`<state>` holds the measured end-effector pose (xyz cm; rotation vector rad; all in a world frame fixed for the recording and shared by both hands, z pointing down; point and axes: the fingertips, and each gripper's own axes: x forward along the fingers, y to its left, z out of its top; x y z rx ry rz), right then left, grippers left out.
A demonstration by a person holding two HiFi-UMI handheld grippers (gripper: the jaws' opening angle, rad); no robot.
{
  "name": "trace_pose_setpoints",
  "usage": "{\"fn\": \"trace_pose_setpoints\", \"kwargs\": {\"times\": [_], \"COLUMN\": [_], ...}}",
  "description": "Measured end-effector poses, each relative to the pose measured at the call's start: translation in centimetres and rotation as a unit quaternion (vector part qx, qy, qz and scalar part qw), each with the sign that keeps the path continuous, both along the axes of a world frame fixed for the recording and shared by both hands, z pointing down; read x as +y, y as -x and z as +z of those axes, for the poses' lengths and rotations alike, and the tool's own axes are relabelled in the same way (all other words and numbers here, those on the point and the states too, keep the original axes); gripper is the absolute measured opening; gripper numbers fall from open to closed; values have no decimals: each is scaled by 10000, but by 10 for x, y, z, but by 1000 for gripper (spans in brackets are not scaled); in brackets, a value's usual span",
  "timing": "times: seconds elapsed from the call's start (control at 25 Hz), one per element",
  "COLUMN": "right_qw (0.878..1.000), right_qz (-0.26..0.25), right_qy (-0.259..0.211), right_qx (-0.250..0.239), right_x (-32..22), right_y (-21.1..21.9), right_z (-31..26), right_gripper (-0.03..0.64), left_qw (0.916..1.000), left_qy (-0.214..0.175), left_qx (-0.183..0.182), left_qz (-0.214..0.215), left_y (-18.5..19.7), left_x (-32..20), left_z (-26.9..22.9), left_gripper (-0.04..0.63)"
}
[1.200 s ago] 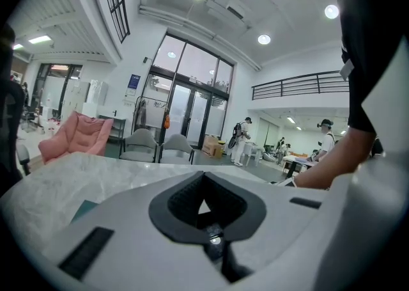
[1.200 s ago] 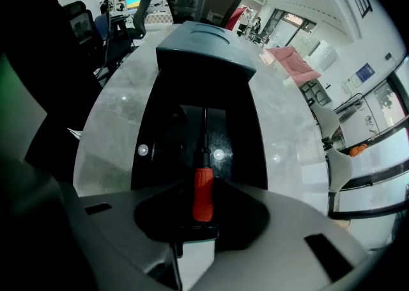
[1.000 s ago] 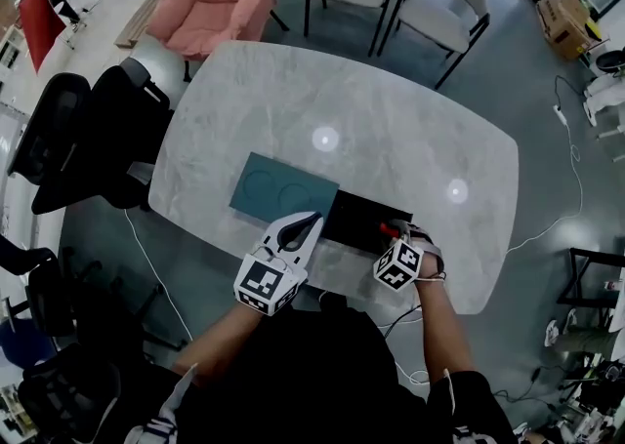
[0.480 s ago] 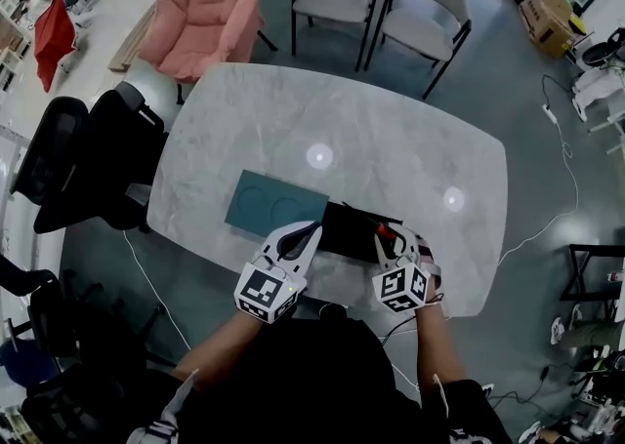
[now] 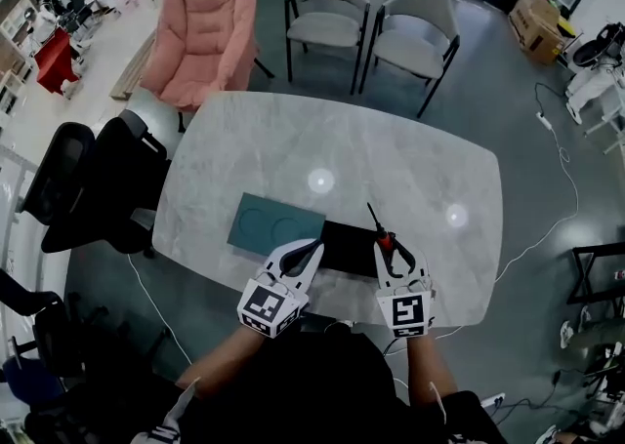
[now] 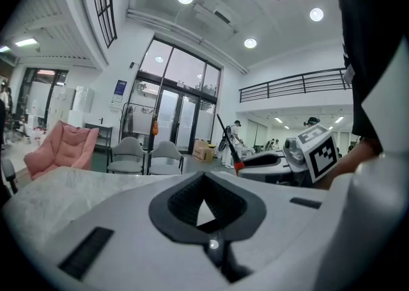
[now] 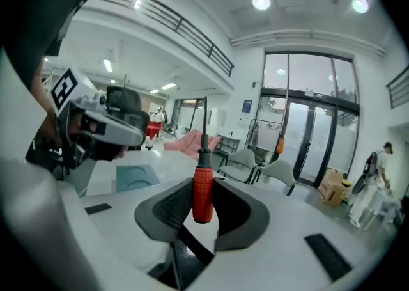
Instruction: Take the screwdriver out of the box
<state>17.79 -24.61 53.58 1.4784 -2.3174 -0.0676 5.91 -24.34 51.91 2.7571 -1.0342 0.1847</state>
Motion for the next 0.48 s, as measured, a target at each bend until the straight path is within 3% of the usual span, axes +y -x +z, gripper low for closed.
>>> {"fn": "trace_pose_setpoints", "kwargs": {"times": [0.24, 0.48], "right_qw": [9939, 9823], "right_qz": [263, 250], "right_qy": [-256, -737], "right_qx": [-1042, -1705], "right_x": [3, 13], "right_y": [-12, -12], "right_z": [-33, -68], "right_gripper": [114, 114], "left_qw": [9999, 9997], "left_qy": [-112, -209], "left_qx": [29, 93], "left_qz": [106, 103], "left_y": [-8, -10], "left_x": [2, 0], "left_z": [-9, -21], "left_gripper": [5, 4]}}
